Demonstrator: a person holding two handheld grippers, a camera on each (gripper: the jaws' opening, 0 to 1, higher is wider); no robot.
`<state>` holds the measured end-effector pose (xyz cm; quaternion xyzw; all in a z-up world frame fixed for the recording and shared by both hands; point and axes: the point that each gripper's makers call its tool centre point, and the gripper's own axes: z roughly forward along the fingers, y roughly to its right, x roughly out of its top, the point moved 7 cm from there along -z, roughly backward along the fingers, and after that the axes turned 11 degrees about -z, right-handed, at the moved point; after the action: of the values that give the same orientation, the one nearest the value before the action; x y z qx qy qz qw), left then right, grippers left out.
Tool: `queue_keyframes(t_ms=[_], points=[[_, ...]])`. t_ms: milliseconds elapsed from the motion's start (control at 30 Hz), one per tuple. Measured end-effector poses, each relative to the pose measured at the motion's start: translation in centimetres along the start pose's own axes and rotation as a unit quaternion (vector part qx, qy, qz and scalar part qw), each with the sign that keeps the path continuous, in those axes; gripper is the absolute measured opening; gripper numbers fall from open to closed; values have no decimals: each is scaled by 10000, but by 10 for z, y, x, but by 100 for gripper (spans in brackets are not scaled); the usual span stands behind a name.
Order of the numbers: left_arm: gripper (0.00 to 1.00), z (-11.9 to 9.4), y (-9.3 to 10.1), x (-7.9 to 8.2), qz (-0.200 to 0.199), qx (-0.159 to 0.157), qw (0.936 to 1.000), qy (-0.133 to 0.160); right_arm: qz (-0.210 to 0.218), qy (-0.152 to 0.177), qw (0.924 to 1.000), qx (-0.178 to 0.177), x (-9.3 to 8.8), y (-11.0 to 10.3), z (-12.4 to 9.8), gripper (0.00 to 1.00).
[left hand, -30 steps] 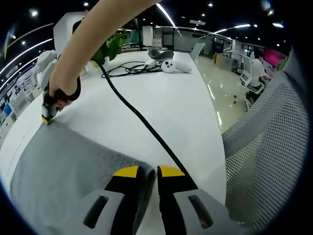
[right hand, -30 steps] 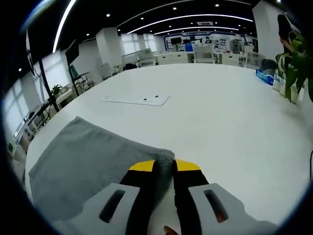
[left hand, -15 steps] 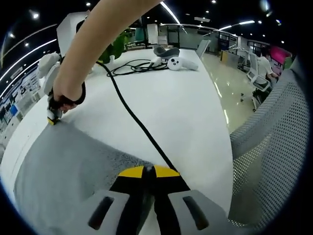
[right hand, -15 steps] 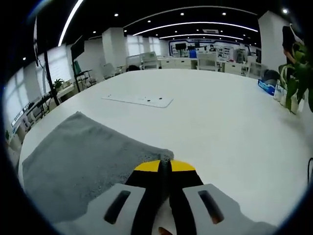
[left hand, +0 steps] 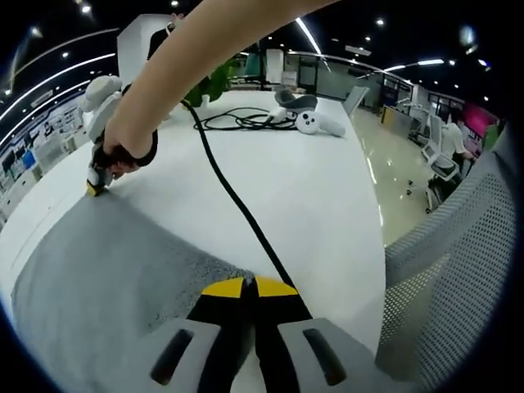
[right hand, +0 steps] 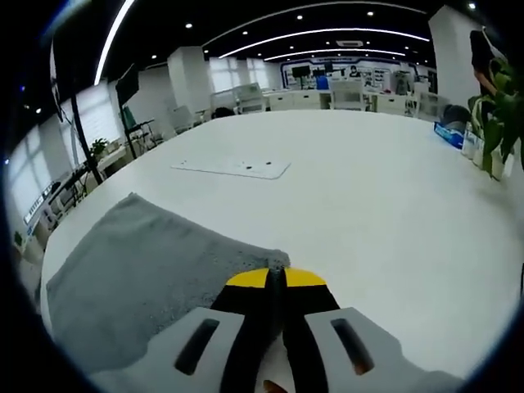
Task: Fold the towel on the table until its edges align and the towel forms a compact rectangular stack.
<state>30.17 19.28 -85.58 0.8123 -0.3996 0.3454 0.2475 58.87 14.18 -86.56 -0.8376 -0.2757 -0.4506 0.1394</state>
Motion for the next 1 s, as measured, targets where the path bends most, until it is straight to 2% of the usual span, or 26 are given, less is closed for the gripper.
queue_keyframes(t_ms=[167, 333, 500, 1000], points=[[2, -4, 0, 4, -24, -17, 10000, 56, -74, -31, 10000, 6, 6, -2, -4, 2], [2, -16, -1, 11, -57, 17, 9997, 224, -68, -11, 10000, -4, 16, -4, -9, 1], [2, -36, -4, 19, -135, 119, 9986, 498, -258, -19, 9997, -10, 28, -8, -15, 1], [3, -74, -10, 22, -101, 461, 9954, 840, -448, 129, 9989, -55, 67, -24, -28, 1]])
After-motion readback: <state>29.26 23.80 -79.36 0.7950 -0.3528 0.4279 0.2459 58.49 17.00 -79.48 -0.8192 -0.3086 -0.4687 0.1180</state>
